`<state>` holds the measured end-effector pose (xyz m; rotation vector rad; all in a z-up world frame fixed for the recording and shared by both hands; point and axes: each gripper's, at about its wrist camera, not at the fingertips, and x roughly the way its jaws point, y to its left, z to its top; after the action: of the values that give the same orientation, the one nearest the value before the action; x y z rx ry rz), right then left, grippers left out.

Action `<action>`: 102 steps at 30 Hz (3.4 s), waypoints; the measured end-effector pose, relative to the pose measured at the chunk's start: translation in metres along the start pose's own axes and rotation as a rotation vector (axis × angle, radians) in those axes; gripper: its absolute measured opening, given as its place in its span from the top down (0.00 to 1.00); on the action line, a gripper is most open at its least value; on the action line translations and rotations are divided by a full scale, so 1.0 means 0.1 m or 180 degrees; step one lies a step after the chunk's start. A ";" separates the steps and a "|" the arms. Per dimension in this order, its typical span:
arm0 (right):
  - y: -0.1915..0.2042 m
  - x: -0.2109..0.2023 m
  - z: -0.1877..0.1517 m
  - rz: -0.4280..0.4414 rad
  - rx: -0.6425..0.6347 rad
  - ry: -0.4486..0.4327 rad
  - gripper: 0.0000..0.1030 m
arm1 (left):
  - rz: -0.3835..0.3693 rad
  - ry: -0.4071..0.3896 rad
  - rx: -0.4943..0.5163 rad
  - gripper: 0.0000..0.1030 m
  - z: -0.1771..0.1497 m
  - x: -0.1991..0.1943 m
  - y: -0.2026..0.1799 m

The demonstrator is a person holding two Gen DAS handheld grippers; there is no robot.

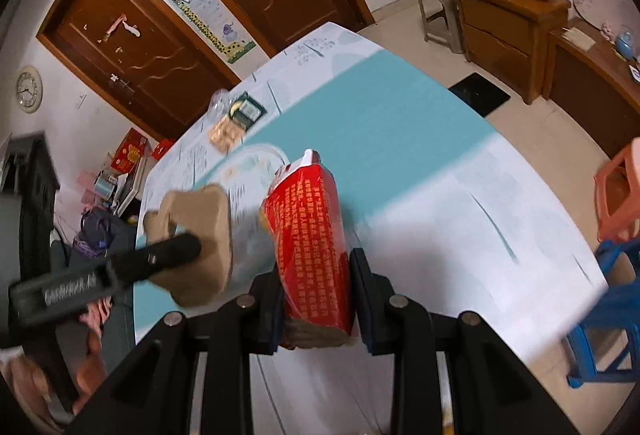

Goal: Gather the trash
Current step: 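Carry the carton piece and red box to the black bin and open both tools, then raise both tools from the bin back over the table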

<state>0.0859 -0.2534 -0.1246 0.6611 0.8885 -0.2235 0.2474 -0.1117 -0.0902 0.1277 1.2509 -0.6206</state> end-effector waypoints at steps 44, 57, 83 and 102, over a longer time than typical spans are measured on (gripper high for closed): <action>-1.26 -0.38 -2.25 -0.0072 0.0127 0.0972 0.73 | 0.0070 0.0717 0.0295 0.31 -2.76 0.35 -0.78; -1.60 0.62 -2.89 -0.0359 0.0322 0.1295 0.72 | 0.0154 0.0923 0.0192 0.31 -3.26 1.64 -0.11; -1.67 1.84 -3.39 -0.0470 0.0058 0.1498 0.66 | 0.0427 0.0824 -0.0120 0.11 -3.60 2.57 0.51; -1.27 1.63 -3.10 -0.0383 -0.0097 0.1344 0.37 | 0.0565 0.0683 -0.0344 0.10 -3.50 2.00 0.67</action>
<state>-0.0690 -0.1466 -0.4463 0.6373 1.3366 -0.1795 0.0202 0.0163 -0.4048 0.2172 1.4596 -0.3920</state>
